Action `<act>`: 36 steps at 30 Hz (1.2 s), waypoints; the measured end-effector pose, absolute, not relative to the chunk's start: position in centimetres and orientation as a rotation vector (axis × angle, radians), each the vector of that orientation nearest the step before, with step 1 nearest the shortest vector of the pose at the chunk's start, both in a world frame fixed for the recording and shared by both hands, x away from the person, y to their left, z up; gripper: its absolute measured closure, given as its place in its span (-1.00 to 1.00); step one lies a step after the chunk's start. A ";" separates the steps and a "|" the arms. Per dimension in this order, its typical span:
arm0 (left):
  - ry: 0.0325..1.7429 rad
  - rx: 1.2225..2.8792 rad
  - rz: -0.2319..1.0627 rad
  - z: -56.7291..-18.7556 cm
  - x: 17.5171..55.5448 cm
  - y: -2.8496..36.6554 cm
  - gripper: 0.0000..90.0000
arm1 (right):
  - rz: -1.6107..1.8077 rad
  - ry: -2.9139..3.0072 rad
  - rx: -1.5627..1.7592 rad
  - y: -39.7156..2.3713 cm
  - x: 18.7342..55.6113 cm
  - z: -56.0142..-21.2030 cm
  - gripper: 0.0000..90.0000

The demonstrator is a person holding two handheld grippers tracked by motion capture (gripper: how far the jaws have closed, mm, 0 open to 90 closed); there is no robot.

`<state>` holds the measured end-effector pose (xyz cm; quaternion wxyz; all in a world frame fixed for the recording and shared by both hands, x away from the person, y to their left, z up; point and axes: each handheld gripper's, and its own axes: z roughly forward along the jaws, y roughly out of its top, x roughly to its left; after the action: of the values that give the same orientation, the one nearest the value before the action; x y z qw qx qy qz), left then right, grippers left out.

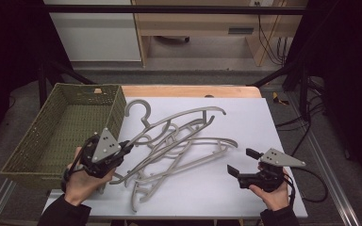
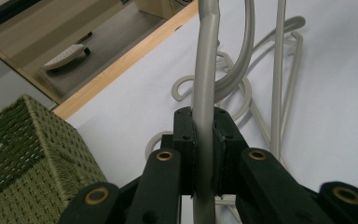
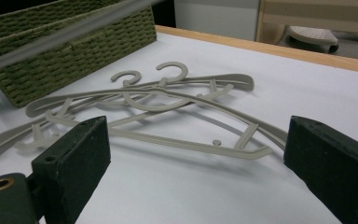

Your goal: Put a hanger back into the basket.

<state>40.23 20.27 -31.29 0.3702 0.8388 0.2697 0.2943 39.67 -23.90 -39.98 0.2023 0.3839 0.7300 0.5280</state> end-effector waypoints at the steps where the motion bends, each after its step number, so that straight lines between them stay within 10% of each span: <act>1: 0.702 2.136 0.751 -30.9 40.4 20.6 0.82 | 1.463 2.041 1.072 -24.0 39.7 -40.0 -0.84; 36: 0.982 2.046 0.904 -26.5 46.6 35.4 0.82 | 1.449 2.033 1.082 -24.2 39.8 -40.4 -0.89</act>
<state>46.59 35.44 -26.54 0.3422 0.7869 0.3778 0.3478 39.77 -24.19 -40.44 0.2087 0.3889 0.7307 0.5209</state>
